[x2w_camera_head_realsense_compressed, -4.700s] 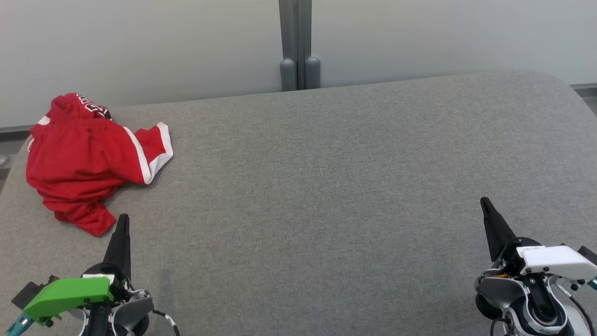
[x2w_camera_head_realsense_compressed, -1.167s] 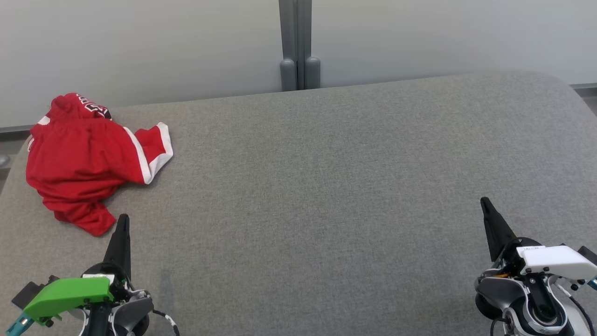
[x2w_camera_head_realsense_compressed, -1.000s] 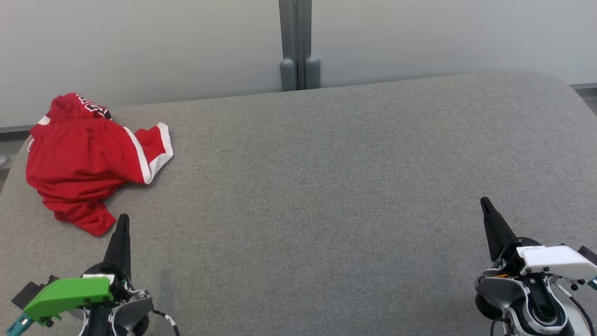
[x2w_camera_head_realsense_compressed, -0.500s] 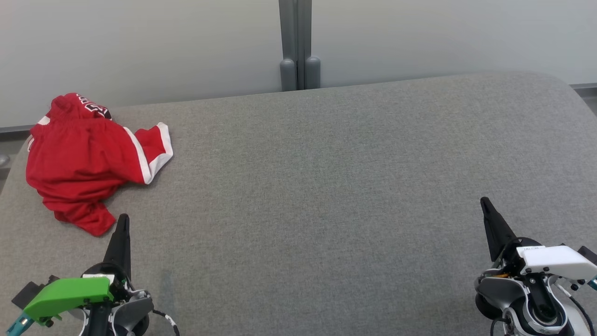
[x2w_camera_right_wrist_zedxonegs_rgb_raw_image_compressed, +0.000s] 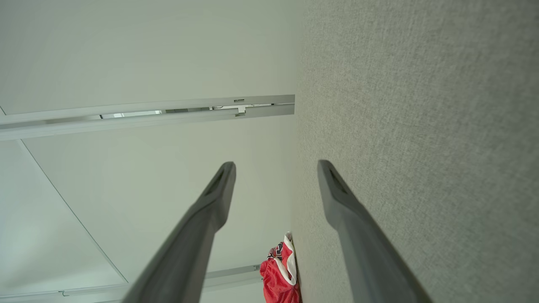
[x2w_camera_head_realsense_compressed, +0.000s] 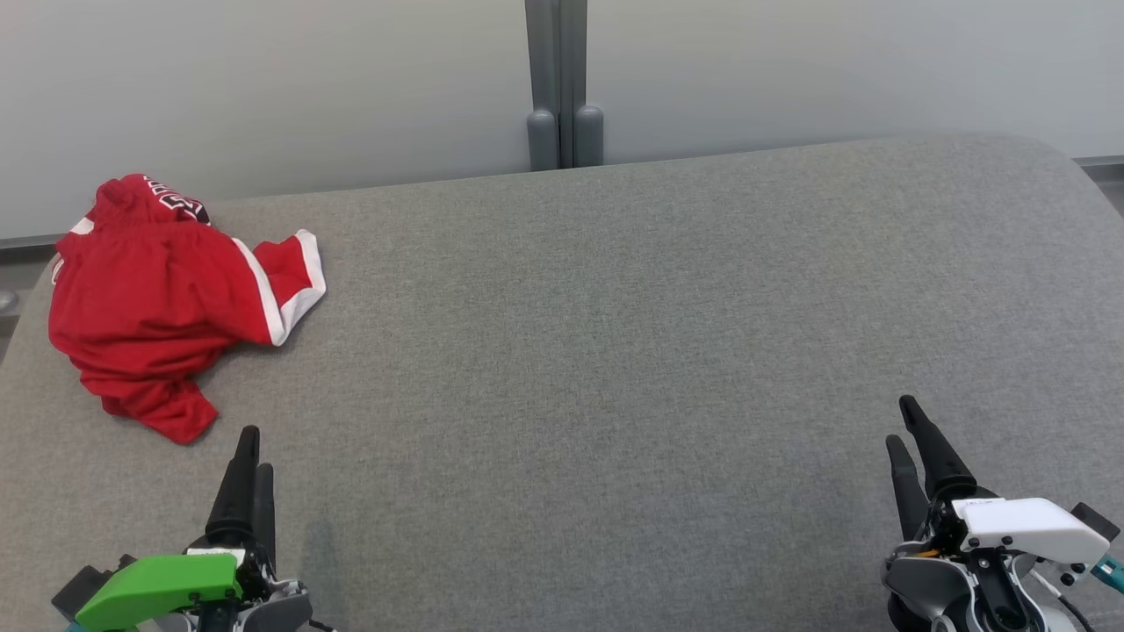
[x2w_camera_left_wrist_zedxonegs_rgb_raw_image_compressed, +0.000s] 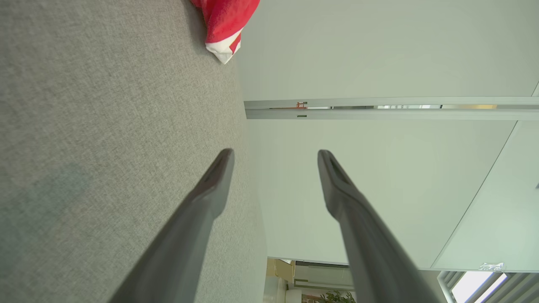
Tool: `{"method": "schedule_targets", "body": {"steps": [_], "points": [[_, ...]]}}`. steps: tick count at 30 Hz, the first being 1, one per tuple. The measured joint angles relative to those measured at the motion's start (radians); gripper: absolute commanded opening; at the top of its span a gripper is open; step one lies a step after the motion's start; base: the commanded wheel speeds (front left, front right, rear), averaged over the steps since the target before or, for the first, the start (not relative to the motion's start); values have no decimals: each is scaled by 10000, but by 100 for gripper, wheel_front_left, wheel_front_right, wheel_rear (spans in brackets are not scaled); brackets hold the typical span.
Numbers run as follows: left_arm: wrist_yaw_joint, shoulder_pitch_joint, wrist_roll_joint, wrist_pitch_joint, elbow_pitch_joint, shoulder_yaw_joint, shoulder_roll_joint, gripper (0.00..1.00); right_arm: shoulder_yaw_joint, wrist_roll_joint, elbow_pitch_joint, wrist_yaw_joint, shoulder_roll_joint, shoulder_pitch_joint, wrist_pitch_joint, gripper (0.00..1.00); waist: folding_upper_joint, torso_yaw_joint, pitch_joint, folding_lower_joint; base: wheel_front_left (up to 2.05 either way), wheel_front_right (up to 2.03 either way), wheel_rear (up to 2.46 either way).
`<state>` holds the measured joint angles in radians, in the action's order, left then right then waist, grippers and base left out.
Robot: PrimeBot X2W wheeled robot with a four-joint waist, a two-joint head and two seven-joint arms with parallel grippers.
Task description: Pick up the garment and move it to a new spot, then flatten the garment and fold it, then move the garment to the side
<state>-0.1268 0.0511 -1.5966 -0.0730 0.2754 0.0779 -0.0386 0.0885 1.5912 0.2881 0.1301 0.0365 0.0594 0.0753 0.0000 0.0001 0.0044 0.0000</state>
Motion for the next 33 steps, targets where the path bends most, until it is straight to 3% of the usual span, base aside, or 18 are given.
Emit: {"method": "schedule_targets", "body": {"steps": [13,33], "points": [[100,-49,1887,575,-539,-119,-4,100,4,-1425,-309,0,6,-5,-593,100,0,7,48,0,0,0,0],[460,-337,5822,1329,-1141,-627,-13,100,-458,-6642,-1233,2,38,-144,-1338,100,0,17,118,0,0,0,0]]}}
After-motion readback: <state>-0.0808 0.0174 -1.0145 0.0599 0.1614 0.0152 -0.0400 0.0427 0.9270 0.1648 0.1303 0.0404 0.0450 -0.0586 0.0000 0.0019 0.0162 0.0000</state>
